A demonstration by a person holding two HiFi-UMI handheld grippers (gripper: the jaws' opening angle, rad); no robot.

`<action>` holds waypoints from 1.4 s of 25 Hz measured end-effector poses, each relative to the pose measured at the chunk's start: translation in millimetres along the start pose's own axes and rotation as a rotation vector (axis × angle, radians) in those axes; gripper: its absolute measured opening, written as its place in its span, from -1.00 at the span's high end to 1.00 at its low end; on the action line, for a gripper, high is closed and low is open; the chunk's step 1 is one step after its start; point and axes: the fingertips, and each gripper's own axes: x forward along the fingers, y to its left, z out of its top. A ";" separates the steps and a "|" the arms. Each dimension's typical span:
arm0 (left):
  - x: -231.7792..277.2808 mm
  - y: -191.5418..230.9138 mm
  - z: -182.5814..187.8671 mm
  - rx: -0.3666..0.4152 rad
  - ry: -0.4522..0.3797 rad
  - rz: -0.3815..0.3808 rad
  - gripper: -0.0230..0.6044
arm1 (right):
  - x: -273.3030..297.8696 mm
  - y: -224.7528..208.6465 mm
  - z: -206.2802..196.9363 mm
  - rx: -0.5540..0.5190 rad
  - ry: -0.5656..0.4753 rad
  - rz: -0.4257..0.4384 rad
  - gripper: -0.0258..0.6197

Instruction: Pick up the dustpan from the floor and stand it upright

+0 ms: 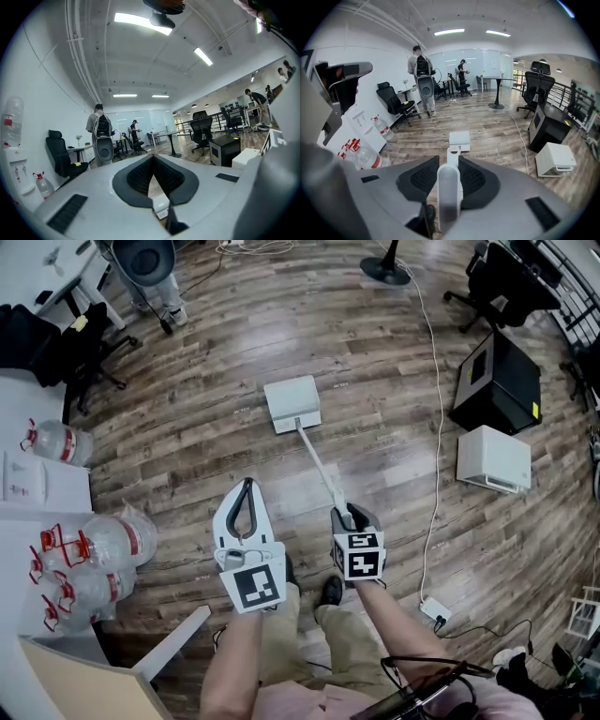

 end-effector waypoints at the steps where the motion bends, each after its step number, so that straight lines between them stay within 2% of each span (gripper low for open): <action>1: -1.5 -0.2 2.6 0.000 -0.001 0.000 0.90 | -3.5 1.0 0.2 -0.002 0.000 0.002 0.53; 9: -12.6 -4.8 19.3 0.007 -0.012 -0.004 0.90 | -30.4 4.8 2.0 -0.012 0.004 0.011 0.53; 18: -15.2 -7.7 56.7 0.030 -0.059 -0.013 0.90 | -57.7 12.8 17.0 -0.017 0.000 0.027 0.53; 35: -5.3 3.7 112.4 0.075 -0.122 0.004 0.90 | -74.2 18.5 69.2 -0.052 -0.045 0.037 0.53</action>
